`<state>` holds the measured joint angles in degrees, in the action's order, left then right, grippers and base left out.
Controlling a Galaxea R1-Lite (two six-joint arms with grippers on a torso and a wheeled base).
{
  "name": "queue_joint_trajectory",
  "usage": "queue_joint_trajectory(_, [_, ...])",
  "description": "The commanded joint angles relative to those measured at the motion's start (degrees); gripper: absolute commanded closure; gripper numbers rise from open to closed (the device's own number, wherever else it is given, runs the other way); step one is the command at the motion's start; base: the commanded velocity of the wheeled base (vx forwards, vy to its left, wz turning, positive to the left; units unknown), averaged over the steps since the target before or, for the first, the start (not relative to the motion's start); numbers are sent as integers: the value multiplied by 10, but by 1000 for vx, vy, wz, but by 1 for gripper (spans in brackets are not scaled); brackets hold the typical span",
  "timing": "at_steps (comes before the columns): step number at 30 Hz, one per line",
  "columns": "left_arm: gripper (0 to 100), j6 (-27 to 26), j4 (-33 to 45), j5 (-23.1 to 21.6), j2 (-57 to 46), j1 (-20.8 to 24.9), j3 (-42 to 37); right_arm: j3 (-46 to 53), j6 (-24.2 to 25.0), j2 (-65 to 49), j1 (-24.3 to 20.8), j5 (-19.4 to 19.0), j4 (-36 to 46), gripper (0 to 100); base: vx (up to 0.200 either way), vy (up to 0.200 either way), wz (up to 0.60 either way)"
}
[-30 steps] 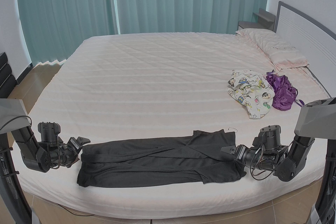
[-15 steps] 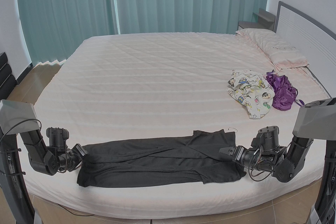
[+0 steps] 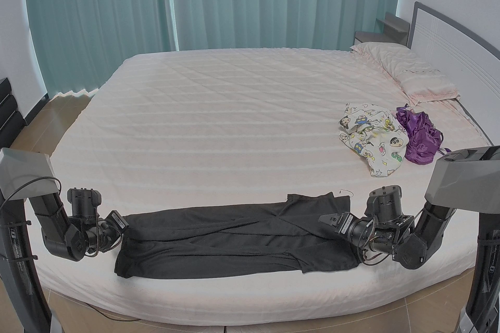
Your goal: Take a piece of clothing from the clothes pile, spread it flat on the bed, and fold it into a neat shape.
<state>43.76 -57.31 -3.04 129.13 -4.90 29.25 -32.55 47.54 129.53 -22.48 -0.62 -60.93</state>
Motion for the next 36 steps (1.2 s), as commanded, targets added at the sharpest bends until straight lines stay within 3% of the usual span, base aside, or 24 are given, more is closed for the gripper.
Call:
queue_joint_trajectory(1, [100, 14, -28, 2, -4, 0, -4, -58, 26, 10, -25, 29, 64, 0, 0, 0, 0])
queue_joint_trajectory(2, [100, 14, -28, 2, -4, 0, -4, -58, 26, 10, -25, 29, 64, 0, 0, 0, 0])
queue_joint_trajectory(3, [100, 41, -49, 2, -6, 0, -3, -94, 59, 2, -35, 49, 118, 0, 0, 0, 0])
queue_joint_trajectory(7, [100, 67, -84, 7, -13, -5, -2, -133, 131, 12, -66, 65, 182, 0, 0, 0, 0])
queue_joint_trajectory(13, [100, 69, -96, 10, -20, -7, -4, -154, 184, 28, -66, 65, 196, 0, 0, 0, 0])
queue_joint_trajectory(27, [100, 84, -96, 10, -27, -6, -4, -174, 200, 28, -78, 75, 226, 0, 0, 0, 0])
queue_joint_trajectory(36, [100, 94, -96, 10, -35, -5, -4, -227, 198, 63, -84, 153, 250, 0, 0, 0, 0])
